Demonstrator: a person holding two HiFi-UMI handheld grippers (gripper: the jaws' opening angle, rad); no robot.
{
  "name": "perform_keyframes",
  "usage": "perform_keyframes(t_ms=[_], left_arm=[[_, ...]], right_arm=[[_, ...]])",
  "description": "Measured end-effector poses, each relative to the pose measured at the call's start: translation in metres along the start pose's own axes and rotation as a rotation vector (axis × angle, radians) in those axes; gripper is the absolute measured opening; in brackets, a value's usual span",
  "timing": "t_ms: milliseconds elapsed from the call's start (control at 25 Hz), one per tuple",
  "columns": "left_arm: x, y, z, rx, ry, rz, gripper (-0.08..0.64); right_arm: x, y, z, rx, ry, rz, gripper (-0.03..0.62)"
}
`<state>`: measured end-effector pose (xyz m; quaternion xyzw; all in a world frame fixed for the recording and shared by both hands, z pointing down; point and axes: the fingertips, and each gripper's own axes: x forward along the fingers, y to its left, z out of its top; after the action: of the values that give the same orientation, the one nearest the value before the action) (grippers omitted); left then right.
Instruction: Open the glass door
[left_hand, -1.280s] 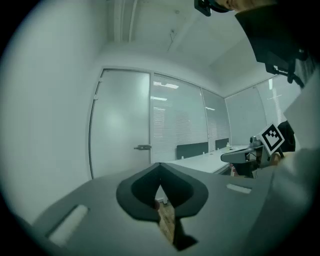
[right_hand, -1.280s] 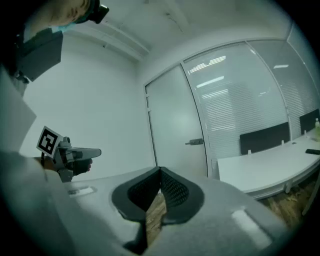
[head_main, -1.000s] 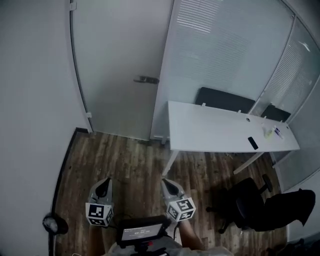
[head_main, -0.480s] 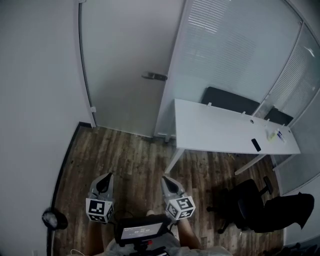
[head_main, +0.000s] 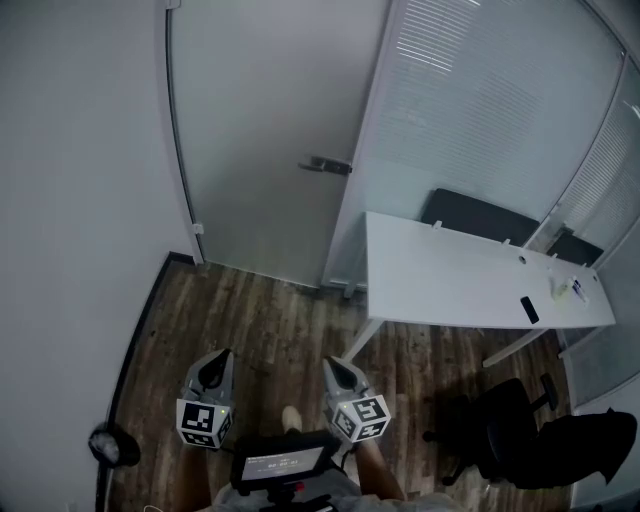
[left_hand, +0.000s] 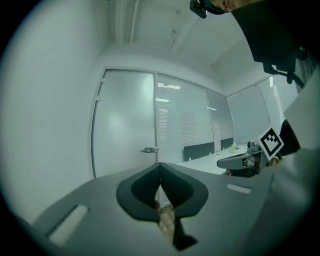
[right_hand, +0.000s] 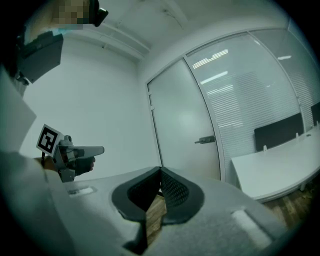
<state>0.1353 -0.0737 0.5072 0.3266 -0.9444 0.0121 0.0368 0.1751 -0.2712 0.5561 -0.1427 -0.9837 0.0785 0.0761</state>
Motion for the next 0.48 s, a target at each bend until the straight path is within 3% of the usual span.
perform_keyframes(t_ms=[480], left_arm=[[0.099,0.044,0.012,0.01,0.0,0.033,0.003]], right_arm=[[0.101,-0.064,0.029,-0.007,0.007,0.043,0.002]])
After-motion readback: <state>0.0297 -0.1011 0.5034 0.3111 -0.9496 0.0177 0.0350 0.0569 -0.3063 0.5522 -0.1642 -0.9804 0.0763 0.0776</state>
